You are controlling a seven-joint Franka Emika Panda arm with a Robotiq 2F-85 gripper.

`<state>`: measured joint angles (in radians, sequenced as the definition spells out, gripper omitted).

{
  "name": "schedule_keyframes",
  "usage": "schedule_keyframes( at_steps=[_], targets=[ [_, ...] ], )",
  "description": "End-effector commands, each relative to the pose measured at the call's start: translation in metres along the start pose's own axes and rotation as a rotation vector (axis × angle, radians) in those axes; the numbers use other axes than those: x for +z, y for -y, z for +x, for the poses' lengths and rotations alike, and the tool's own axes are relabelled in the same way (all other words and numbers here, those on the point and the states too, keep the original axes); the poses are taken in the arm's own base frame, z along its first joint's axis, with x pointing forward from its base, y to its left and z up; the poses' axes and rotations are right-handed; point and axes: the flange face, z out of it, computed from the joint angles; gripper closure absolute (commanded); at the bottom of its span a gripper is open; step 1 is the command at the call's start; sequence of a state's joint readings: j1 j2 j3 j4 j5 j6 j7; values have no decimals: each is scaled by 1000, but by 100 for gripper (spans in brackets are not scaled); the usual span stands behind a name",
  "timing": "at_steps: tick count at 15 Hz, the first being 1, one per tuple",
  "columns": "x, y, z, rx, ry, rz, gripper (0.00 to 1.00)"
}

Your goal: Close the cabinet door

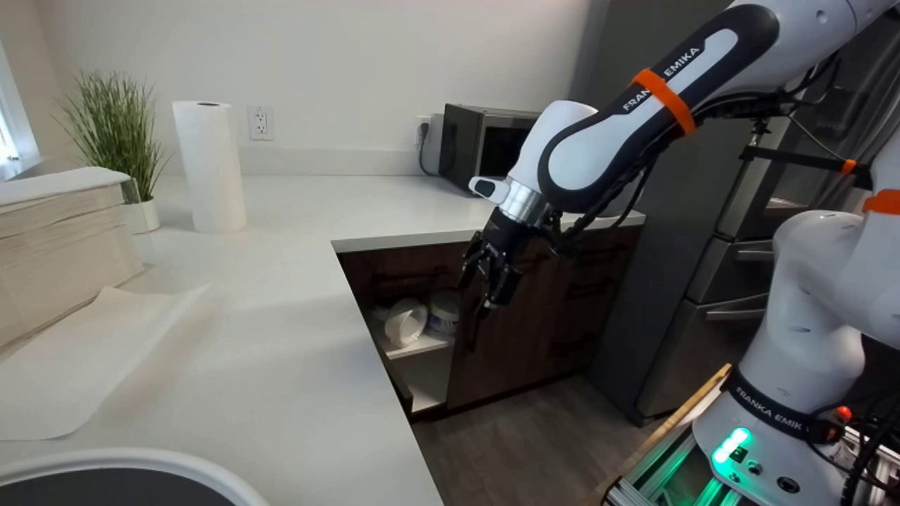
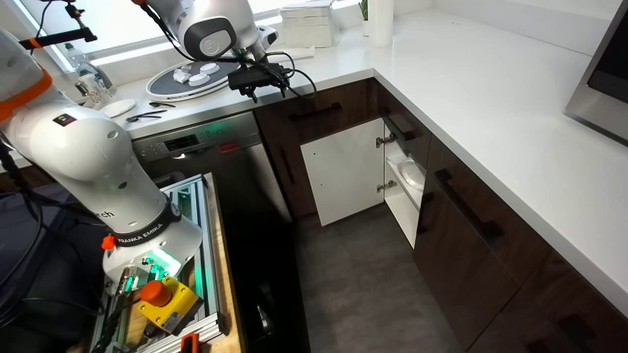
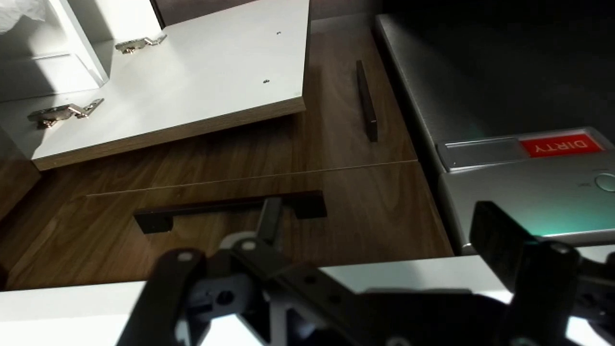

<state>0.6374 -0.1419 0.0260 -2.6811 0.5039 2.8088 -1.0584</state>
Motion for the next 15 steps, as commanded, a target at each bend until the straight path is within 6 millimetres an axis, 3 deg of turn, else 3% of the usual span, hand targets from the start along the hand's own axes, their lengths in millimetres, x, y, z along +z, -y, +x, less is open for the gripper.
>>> schedule_keyframes(
  at_steps=[1, 7, 15],
  targets=[
    [37, -6, -4, -8, -20, -23, 0],
    [69, -20, 11, -30, -122, 7, 0],
    [140, -52, -2, -82, -144, 7, 0]
  ],
)
